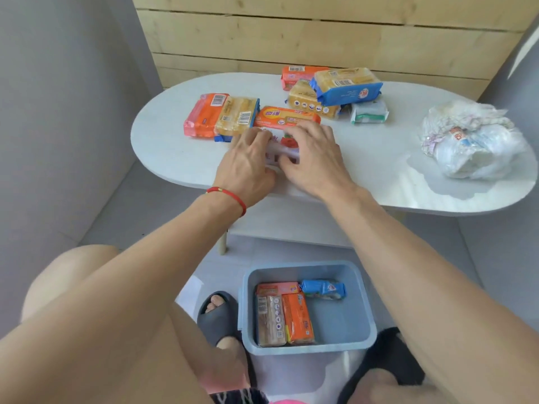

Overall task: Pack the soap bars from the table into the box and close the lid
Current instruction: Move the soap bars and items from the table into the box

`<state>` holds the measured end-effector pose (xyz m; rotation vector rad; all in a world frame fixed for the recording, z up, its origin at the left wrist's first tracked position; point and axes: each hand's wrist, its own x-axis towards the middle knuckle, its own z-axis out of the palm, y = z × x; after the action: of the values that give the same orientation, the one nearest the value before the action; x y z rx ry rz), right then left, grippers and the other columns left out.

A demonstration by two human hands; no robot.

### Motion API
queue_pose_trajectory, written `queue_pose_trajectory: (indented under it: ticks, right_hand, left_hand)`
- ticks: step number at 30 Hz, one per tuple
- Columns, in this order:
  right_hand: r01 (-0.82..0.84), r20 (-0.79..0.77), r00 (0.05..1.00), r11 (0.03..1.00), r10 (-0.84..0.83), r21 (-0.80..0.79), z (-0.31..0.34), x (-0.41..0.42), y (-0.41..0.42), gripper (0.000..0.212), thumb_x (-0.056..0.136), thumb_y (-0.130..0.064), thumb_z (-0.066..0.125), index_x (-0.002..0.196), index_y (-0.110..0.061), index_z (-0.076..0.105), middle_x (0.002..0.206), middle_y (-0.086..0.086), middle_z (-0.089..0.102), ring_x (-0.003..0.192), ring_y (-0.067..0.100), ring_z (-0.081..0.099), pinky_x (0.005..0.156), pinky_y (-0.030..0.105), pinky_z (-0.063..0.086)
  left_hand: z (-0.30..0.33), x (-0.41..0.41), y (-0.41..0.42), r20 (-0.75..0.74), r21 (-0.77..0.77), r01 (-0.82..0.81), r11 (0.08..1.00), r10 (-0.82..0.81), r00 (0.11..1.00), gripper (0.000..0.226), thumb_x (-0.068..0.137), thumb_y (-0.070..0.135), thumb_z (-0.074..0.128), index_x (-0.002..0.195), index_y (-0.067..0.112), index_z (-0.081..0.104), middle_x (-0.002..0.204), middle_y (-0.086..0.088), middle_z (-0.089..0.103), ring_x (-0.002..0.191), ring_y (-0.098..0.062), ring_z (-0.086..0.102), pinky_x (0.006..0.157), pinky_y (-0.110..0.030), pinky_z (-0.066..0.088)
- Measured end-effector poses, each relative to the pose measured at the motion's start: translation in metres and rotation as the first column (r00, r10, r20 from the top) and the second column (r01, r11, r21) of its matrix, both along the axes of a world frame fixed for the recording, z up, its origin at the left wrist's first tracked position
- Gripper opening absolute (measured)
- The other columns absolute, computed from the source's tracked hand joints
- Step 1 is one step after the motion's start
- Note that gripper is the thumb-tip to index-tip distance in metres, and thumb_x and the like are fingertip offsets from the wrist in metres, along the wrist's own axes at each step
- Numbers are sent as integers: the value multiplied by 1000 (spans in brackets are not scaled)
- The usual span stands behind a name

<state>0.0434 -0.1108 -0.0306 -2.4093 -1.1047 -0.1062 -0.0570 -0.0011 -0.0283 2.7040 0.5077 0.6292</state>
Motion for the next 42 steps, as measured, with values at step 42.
queue_pose_trajectory:
  ticks: [42]
  right_hand:
    - [-132, -575, 579, 629, -579, -766, -232, -84, -132, 27, 97, -18, 56, 123, -13, 58, 101, 4, 63, 91, 18, 62, 82, 31, 52]
  left_hand:
    - [-185, -95, -59, -743, -216, -139, 966, -70, 665, 35, 80, 15, 58, 114, 10, 52, 121, -14, 40, 93, -35, 59, 83, -48, 56]
